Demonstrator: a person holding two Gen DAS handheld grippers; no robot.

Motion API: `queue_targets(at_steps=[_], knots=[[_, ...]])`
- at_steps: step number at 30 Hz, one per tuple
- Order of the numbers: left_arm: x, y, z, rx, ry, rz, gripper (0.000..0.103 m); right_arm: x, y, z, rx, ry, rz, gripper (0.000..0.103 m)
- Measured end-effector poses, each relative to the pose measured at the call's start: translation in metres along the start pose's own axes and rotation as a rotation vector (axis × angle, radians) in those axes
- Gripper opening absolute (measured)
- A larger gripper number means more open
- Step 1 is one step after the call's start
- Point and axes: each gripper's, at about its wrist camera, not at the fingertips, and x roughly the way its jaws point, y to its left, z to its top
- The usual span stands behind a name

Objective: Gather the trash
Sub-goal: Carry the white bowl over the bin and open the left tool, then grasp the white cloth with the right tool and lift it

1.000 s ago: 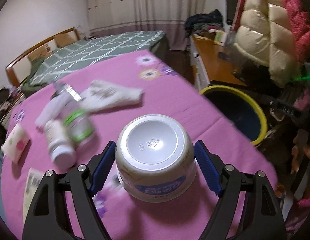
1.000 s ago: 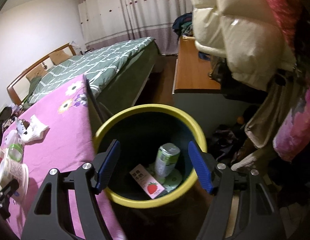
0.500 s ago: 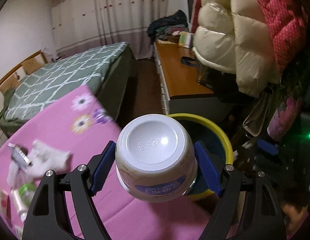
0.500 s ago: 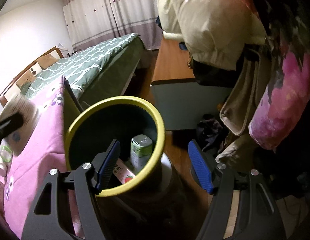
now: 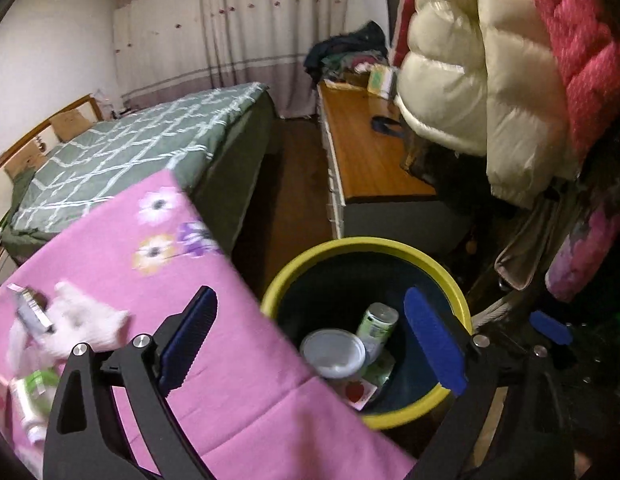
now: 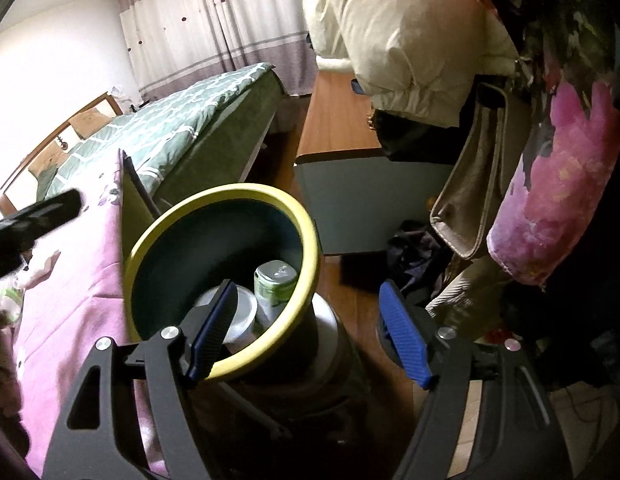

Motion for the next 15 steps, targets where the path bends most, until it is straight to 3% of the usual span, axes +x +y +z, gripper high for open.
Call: queue_targets(at_steps=[6,15], knots=[[-0.081,0.057,-0.028,-0.098,-0.083,0.063,0.098,-0.003,0.027,-0.002,-0.050,0.003,0.034,0.070],[-0.190,0.158,-0.107,-0.276,-0.165,0.283,0.098,-0.010,0.094,-0.010,-0.175,0.005,0.100,0.070]])
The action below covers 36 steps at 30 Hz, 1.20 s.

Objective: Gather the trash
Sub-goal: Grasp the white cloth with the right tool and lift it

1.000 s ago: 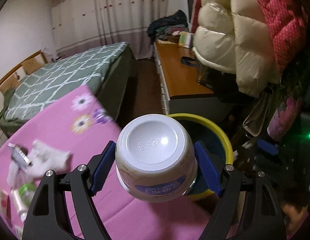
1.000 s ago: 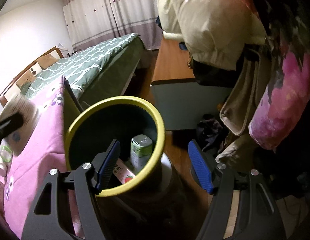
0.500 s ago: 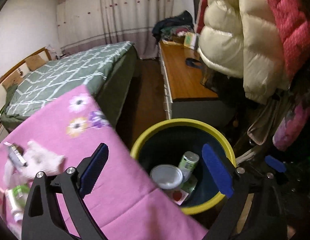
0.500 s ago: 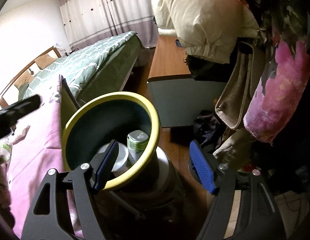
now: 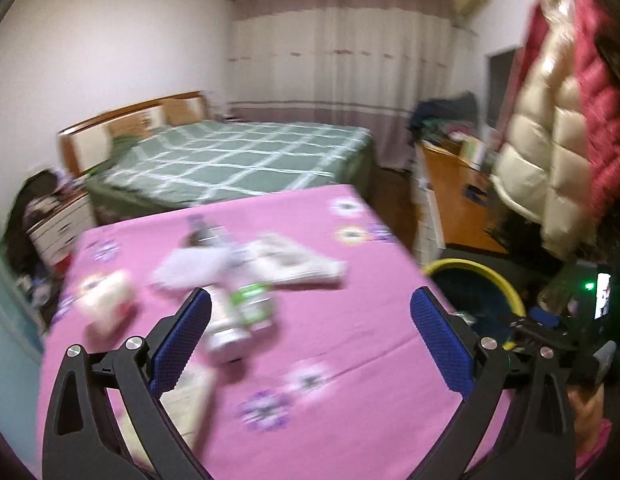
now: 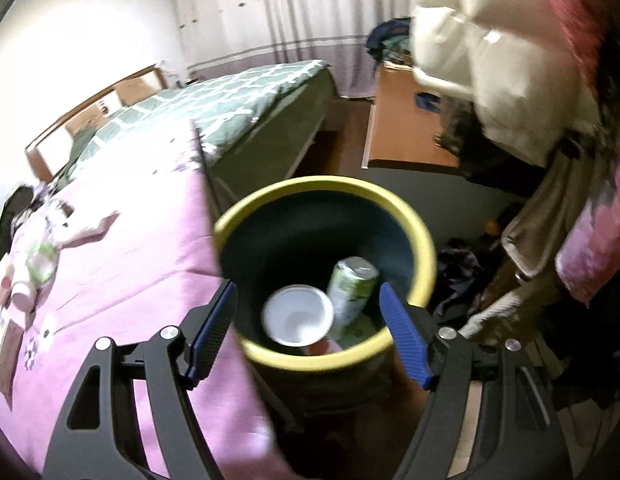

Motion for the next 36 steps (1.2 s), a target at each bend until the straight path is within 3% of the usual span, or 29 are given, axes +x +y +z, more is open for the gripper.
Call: queue_targets(at_steps=[6,13,17,23,30,34,36], knots=[[-0.041,0.089,-0.024,-0.112,-0.030,0.171,0.098,0.001,0.059,0.001,-0.102,0.011,0.077,0.070],[-0.069,0.148,-0.047,-0.193,-0.044,0.216,0.098,0.014,0.146,0.016,-0.259,0.032,0.202,0.070],[-0.069,0.155,-0.053,-0.197,-0.043,0.202,0.098,0.037,0.192,0.038,-0.316,0.079,0.259,0.070],[-0.057,0.144,-0.055,-0.204,-0.020,0.192,0.098,0.080,0.243,0.066,-0.356,0.127,0.220,0.070],[-0.045,0.145,-0.058,-0.207,0.007,0.185,0.098,0.132,0.272,0.071,-0.393,0.224,0.184,0.070],[-0.036,0.147,-0.059,-0.215,0.024,0.179,0.098,0.138,0.275,0.065,-0.406,0.218,0.164,0.070],[-0.033,0.149,-0.060,-0.219,0.029,0.175,0.098,0.137,0.275,0.063,-0.408,0.208,0.170,0.053]])
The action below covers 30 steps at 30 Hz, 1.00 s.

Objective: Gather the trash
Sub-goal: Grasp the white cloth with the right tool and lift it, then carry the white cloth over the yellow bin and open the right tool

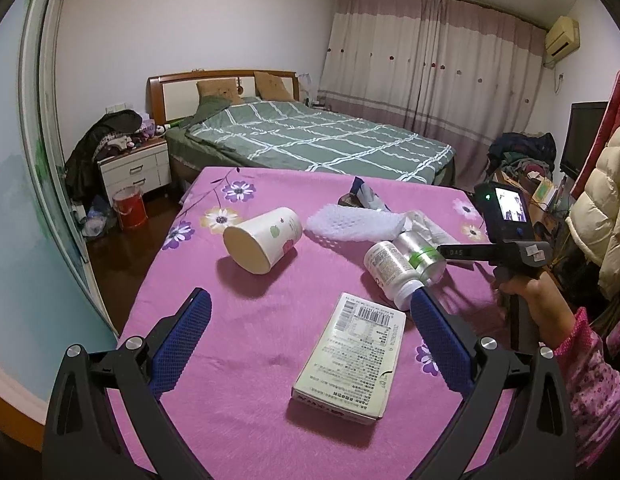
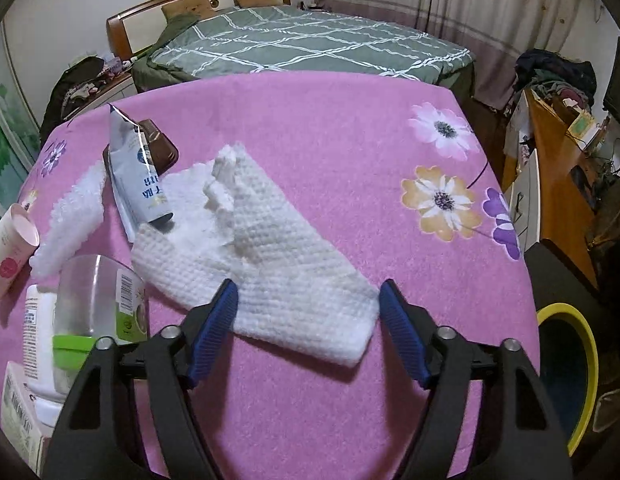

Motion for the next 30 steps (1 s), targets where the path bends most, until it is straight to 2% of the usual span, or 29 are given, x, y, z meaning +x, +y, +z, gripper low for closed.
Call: queue_targets(at_steps=[1,3,4,9,19,24,30], knots=[[0.002,-0.001,0.000,-0.001,0.004,-0.003,0.098,0.000,0.001,0.000,-0.004,-0.004,0.003,0.046],[0.004,-0.001,-0.001,-0.001,0.007,-0.003,0.098,-0.002,0.003,-0.001,-0.009,-0.006,0.009,0.013],[0.005,-0.002,-0.001,-0.001,0.009,-0.004,0.098,-0.002,0.003,-0.001,-0.009,-0.004,0.013,0.010],[0.006,0.002,-0.002,-0.002,0.010,-0.002,0.098,-0.015,-0.005,-0.005,0.033,-0.024,0.059,0.008],[0.006,-0.003,-0.006,0.007,0.015,-0.015,0.098,-0.108,-0.030,-0.016,0.085,-0.210,0.127,0.008],[0.004,-0.009,-0.008,0.020,0.018,-0.022,0.098,-0.150,-0.035,-0.027,0.084,-0.278,0.170,0.008],[-0.002,-0.015,-0.008,0.035,0.008,-0.027,0.098,-0.193,-0.052,-0.049,0.106,-0.353,0.174,0.008]])
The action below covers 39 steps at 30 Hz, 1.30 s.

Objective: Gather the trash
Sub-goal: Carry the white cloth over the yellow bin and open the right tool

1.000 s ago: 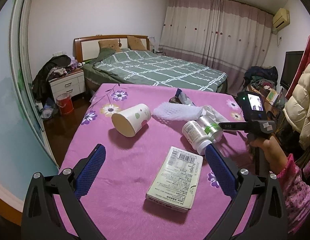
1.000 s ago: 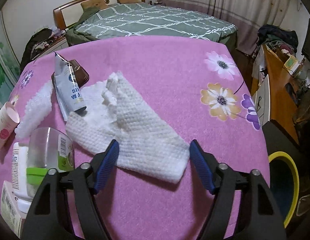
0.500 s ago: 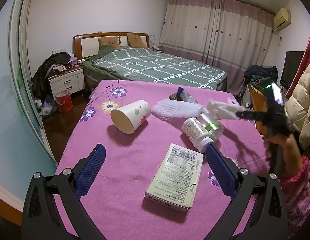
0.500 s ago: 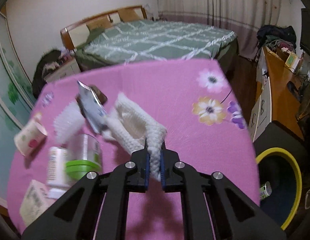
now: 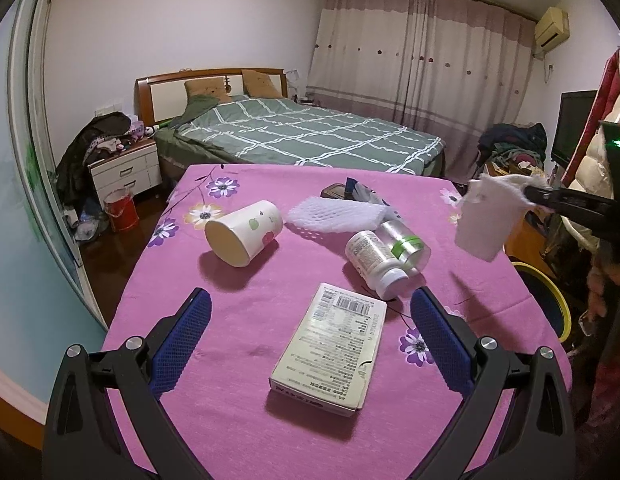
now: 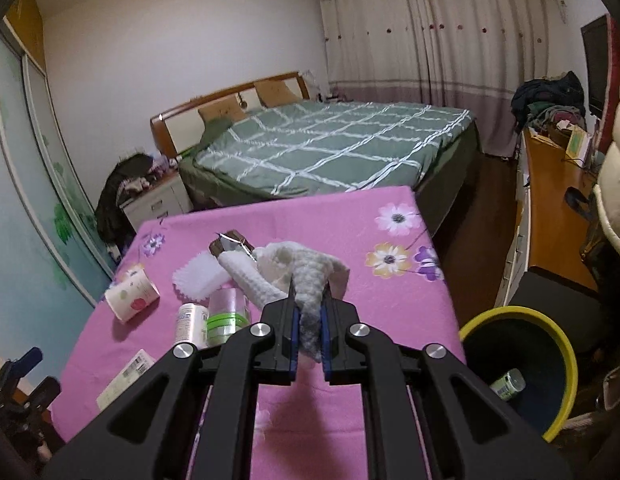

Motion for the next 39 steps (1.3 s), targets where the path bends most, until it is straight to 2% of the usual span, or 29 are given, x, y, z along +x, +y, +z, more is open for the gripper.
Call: queue_targets(at_steps=[4,8,15,21,28,32,37,39], knots=[[-0.003,-0.003,-0.001,0.011,0.000,-0.001,0.098,-0.021,-0.021,-0.009,0.023,-0.013,-0.046,0.008],[-0.004,-0.006,-0.002,0.013,0.003,-0.004,0.098,-0.034,-0.054,-0.021,0.055,-0.016,-0.147,0.009],[-0.005,-0.019,-0.002,0.040,0.010,-0.011,0.098,-0.032,-0.115,-0.044,0.144,0.028,-0.269,0.009],[-0.008,-0.028,-0.002,0.059,0.011,-0.012,0.098,-0.021,-0.153,-0.059,0.191,0.069,-0.331,0.010],[-0.007,-0.031,-0.002,0.067,0.018,-0.009,0.098,-0.002,-0.167,-0.067,0.180,0.124,-0.395,0.014],[-0.006,-0.031,-0.002,0.070,0.021,-0.008,0.098,0.003,-0.169,-0.070,0.180,0.144,-0.414,0.028],[-0.005,-0.032,-0.002,0.068,0.024,-0.009,0.098,0.004,-0.168,-0.072,0.178,0.150,-0.427,0.032],[-0.004,-0.031,-0.003,0.067,0.027,-0.009,0.098,0.004,-0.168,-0.072,0.176,0.149,-0.429,0.037]])
